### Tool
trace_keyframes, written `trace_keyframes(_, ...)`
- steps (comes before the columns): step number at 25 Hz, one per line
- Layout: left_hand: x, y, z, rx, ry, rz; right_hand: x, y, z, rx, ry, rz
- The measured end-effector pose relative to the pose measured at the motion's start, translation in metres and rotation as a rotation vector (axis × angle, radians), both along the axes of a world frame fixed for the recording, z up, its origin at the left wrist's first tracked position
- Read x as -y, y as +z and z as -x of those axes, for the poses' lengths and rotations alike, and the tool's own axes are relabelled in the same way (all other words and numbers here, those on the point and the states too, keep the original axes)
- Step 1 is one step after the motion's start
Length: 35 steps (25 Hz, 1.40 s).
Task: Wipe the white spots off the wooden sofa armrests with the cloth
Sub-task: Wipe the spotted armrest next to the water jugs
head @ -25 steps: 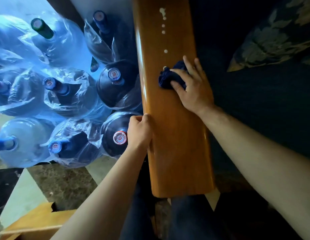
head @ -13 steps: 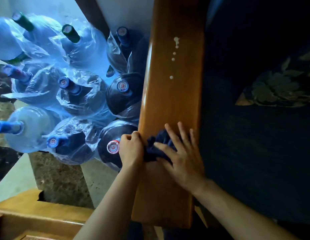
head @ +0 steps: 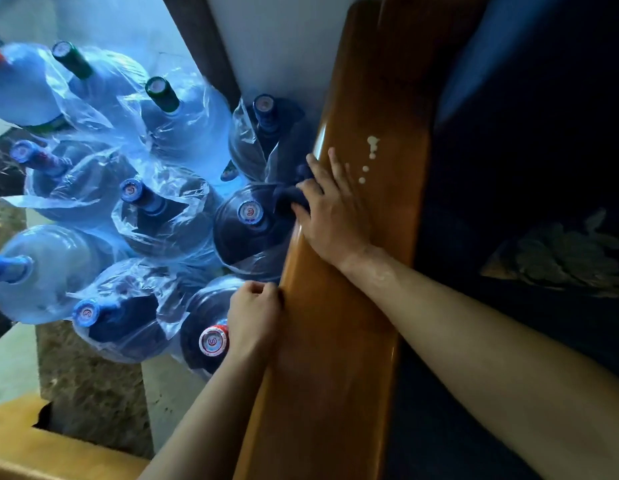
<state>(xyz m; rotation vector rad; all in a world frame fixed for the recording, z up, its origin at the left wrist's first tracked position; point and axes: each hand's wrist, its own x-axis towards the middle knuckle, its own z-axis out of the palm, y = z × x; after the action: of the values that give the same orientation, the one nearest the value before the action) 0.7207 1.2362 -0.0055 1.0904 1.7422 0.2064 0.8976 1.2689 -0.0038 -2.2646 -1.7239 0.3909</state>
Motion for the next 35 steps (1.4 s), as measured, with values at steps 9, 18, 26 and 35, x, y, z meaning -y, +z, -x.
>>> trace_keyframes(9,-0.06,-0.008,-0.044,0.129,0.058,-0.171,0.119,-0.005,-0.044,-0.138,-0.241,-0.031)
trace_keyframes(18,-0.106,-0.008,-0.111,0.084,-0.182,-0.406,-0.078,-0.013,-0.163,0.17,-0.493,-0.062)
trace_keyframes(26,-0.107,-0.015,-0.123,0.175,-0.222,-0.229,-0.063,-0.013,-0.129,0.315,-0.301,-0.222)
trace_keyframes(35,-0.103,-0.016,-0.126,0.029,-0.035,-0.34,-0.106,0.006,-0.109,0.243,0.665,0.019)
